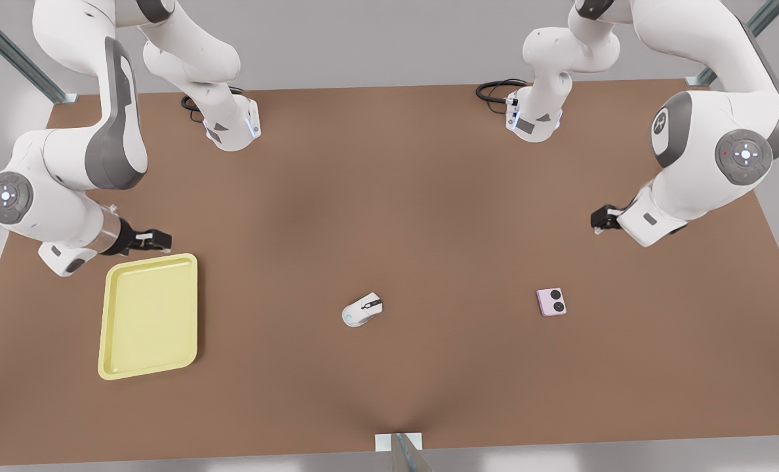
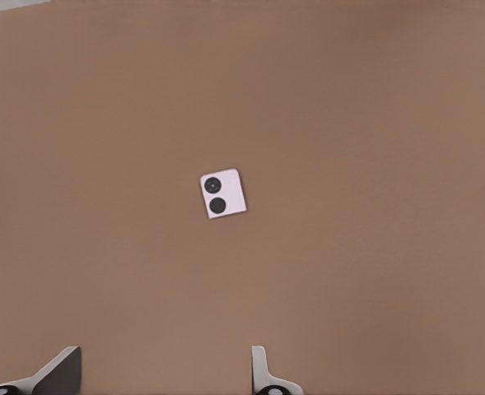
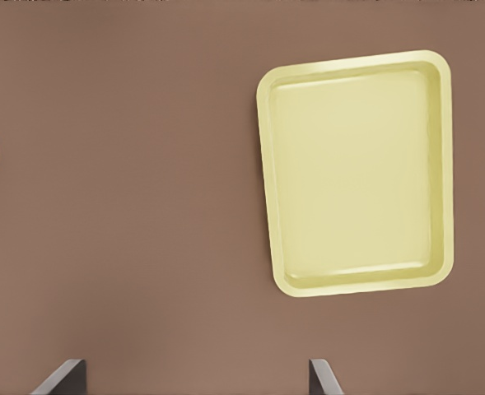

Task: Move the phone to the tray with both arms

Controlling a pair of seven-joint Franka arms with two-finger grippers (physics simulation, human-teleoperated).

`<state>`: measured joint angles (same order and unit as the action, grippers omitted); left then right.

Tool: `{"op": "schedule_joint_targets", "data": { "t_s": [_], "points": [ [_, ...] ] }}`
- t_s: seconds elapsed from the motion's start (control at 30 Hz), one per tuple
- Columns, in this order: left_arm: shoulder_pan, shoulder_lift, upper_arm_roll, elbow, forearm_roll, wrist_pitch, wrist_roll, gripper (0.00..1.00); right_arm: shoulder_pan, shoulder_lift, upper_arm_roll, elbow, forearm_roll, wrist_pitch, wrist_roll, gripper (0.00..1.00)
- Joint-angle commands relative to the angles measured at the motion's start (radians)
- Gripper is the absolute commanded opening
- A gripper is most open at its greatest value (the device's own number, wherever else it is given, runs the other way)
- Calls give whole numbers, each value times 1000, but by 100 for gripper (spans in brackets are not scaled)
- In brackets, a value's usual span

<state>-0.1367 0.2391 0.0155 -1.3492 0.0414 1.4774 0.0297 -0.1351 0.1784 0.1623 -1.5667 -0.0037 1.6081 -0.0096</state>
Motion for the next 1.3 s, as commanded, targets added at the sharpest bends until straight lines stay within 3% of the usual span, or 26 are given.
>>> {"op": "schedule_joint_targets", "data": {
  "t_s": [0.0,0.07,0.1,0.17,0.3,0.4,0.53,0.7,1.27],
  "points": [
    [0,2,0,-1,3,50,-62,100,0,0,0,1,1,39,-4,100],
    [-1,83,-2,-1,3,52,-56,100,-1,0,0,-1,1,39,-6,100],
    [-4,221,-22,-1,12,72,-65,100,-1,0,0,-1,1,38,-6,100],
    [-12,325,-23,-1,2,208,-79,100,-15,0,0,-4,1,38,-26,100],
    [-14,433,-23,-11,6,418,-128,100,-15,0,0,-4,1,38,-26,100],
    [-8,398,-12,-209,5,658,-243,100,-15,0,0,-4,1,38,-24,100],
    [31,391,-11,-332,-58,828,-234,100,-15,0,0,-3,1,38,-23,100],
    [40,394,-8,-377,-52,842,-416,100,-14,1,0,-3,1,38,-23,100],
    [40,465,-8,-378,-40,848,-406,100,-14,1,0,-3,2,38,-23,100]
  ]
}}
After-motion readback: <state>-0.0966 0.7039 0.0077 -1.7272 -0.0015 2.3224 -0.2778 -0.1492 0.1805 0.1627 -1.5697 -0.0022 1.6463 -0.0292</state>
